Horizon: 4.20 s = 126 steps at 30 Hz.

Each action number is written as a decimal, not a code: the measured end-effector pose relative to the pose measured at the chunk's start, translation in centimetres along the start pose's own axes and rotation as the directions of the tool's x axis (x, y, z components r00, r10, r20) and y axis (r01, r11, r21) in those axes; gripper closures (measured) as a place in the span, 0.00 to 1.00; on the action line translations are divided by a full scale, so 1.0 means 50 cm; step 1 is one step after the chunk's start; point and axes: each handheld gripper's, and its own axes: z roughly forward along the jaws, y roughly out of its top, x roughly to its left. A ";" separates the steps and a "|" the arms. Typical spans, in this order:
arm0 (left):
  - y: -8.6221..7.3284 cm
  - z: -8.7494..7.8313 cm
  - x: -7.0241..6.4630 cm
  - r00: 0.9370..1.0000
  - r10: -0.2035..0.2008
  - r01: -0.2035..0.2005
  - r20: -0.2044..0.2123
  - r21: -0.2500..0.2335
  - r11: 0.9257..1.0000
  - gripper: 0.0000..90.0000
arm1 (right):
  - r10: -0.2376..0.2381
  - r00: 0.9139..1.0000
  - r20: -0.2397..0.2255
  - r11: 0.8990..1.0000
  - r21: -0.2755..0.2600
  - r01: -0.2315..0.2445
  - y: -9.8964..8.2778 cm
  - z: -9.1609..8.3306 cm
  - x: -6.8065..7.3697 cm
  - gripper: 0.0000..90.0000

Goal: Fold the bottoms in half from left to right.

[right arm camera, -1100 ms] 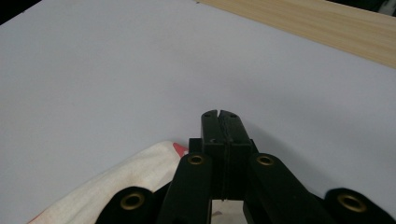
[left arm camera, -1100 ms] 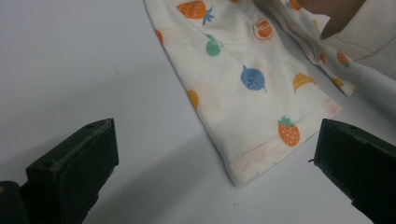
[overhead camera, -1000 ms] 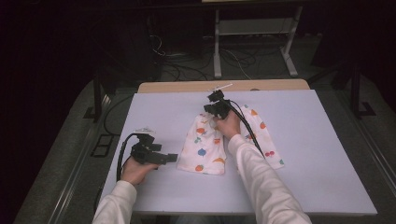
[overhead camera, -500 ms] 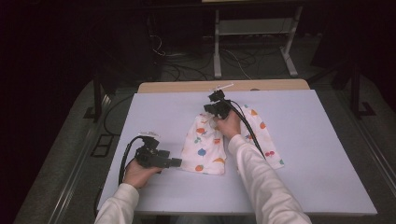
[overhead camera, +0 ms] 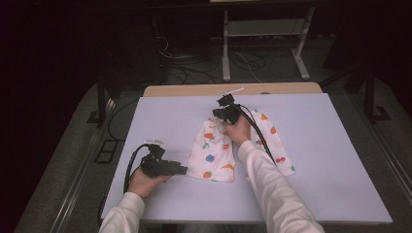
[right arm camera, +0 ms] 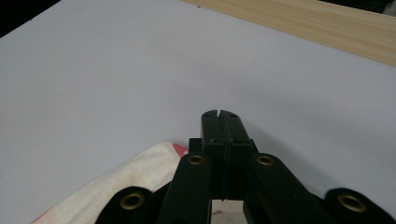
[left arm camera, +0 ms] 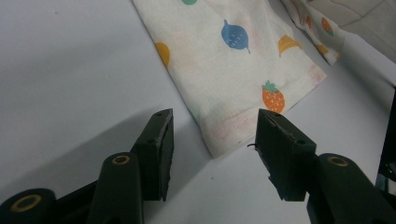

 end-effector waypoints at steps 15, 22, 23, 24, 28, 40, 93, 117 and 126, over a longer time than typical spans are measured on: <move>0.002 0.020 0.002 1.000 -0.007 0.007 0.021 0.012 1.000 0.77 | -0.005 1.000 0.005 1.000 -0.006 0.005 0.000 -0.001 0.002 0.99; 0.002 0.025 0.000 1.000 0.003 -0.003 -0.022 0.013 1.000 0.94 | -0.003 1.000 0.003 1.000 -0.009 0.003 -0.002 -0.001 0.002 0.98; 0.002 0.026 0.000 1.000 0.007 -0.007 -0.025 0.013 1.000 0.97 | 0.000 1.000 0.003 1.000 -0.008 0.000 -0.002 -0.002 0.002 0.98; 0.002 0.026 -0.001 1.000 0.007 -0.006 -0.024 0.013 1.000 0.98 | 0.000 1.000 0.002 1.000 -0.008 0.000 -0.002 -0.002 0.001 0.99; 0.003 0.026 -0.003 1.000 0.014 -0.014 -0.025 0.012 1.000 0.99 | 0.001 1.000 0.000 1.000 -0.013 -0.001 -0.001 -0.004 -0.001 0.98; 0.006 0.013 -0.011 1.000 0.025 -0.025 -0.002 -0.020 0.999 1.00 | 0.014 1.000 -0.002 1.000 -0.028 -0.014 0.006 -0.017 -0.006 0.98; 0.089 0.067 -0.169 0.963 0.206 -0.197 0.176 -0.067 0.978 1.00 | 0.065 0.997 -0.039 0.994 -0.085 -0.068 0.018 -0.093 -0.080 0.98; 0.126 0.085 -0.222 0.941 0.264 -0.257 0.209 -0.064 0.964 1.00 | 0.094 0.995 -0.028 0.990 -0.104 -0.097 0.010 -0.133 -0.123 0.98; 0.139 0.100 -0.239 0.936 0.276 -0.273 0.219 -0.047 0.961 1.00 | 0.103 0.995 -0.012 0.990 -0.098 -0.104 0.003 -0.144 -0.140 0.99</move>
